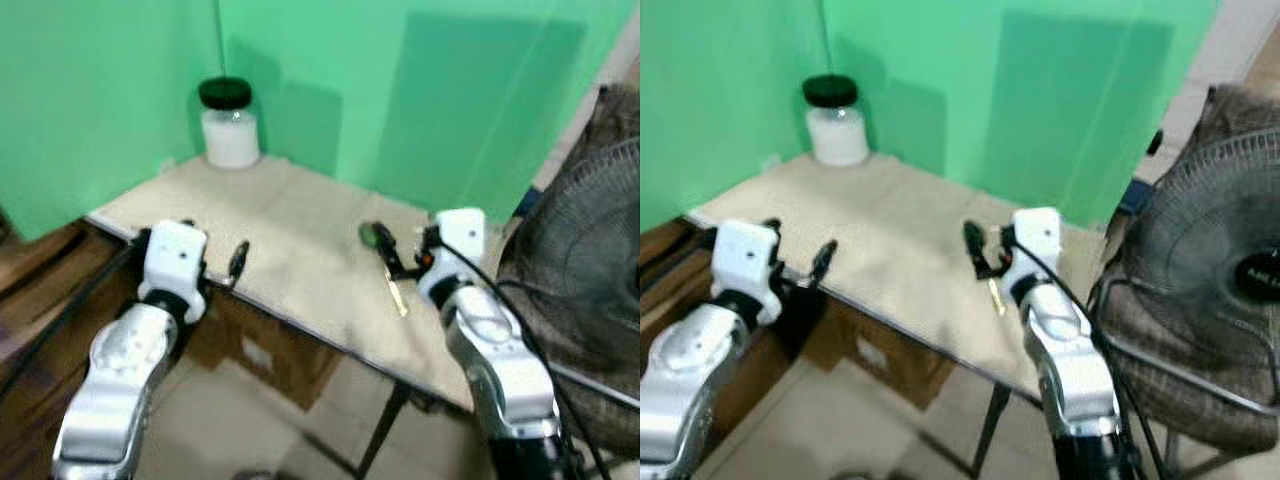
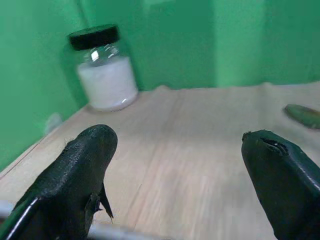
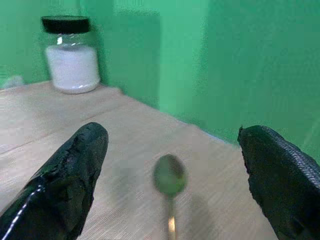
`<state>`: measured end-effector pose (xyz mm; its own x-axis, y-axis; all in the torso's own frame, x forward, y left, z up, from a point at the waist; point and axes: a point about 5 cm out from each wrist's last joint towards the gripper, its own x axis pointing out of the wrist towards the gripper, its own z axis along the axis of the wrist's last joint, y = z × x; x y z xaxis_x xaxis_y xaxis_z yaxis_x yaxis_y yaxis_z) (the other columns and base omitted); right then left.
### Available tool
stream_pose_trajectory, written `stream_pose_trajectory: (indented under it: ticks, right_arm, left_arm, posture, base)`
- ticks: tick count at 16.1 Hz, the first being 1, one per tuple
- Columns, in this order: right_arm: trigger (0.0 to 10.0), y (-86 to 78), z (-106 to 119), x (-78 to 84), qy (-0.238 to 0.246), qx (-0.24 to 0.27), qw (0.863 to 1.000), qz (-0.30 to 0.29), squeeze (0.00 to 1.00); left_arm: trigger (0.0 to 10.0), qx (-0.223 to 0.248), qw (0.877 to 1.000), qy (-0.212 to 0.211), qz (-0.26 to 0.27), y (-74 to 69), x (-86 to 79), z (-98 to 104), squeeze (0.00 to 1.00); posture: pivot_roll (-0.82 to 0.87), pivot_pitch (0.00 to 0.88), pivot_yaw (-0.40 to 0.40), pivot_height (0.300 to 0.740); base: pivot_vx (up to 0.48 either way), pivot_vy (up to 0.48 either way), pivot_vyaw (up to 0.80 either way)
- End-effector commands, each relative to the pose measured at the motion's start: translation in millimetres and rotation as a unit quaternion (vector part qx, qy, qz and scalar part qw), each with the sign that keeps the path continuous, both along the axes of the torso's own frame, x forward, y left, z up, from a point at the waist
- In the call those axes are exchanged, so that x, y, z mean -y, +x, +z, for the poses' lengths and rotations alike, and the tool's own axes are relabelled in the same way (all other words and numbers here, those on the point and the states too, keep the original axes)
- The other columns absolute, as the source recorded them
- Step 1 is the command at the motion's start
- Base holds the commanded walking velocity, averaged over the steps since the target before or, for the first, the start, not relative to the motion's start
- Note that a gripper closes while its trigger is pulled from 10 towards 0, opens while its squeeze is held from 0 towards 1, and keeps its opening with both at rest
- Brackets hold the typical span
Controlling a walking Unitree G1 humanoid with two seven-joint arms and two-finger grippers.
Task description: Setting the table
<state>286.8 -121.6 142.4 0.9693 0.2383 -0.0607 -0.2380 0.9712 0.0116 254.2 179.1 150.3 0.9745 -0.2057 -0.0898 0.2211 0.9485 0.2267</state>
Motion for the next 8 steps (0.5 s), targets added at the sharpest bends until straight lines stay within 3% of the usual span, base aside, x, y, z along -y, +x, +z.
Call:
stream_pose_trajectory:
  ticks: [1, 3, 4, 8]
  right_arm:
    - [10.0, 0.6, -2, 8.8, -0.004, -0.01, 1.0, -0.006, 1.0]
    - [10.0, 4.6, -5, -2.2, -0.019, -0.042, 0.998, 0.046, 1.0]
    - [10.0, 8.4, -8, -5.8, -0.026, -0.069, 0.996, 0.055, 0.0]
    - [10.0, 27.0, -18, -18.7, -0.046, -0.177, 0.98, 0.082, 0.0]
  left_arm:
    - [10.0, 0.002, 1.0, -0.001, -0.02, 0.9, 9.3, 2, 0.0]
    - [10.0, -0.014, 0.999, 0.007, -0.047, -3.0, 9.6, -2, 0.0]
    - [10.0, -0.024, 0.998, 0.009, -0.06, -5.2, 9.0, -3, 0.0]
    - [10.0, -0.103, 0.982, 0.039, -0.153, -18.5, 7.2, -19, 0.0]
  posture:
    - [0.18, 0.0, -0.027, 0.74]
    - [0.18, 0.0, -0.024, 0.74]
    - [0.18, 0.0, -0.023, 0.74]
    - [0.19, 0.0, -0.035, 0.74]
  base:
    - [0.349, 0.0, 0.0]
    - [0.0, 0.0, 0.0]
    - [0.0, 0.0, 0.0]
    - [0.0, 0.0, 0.0]
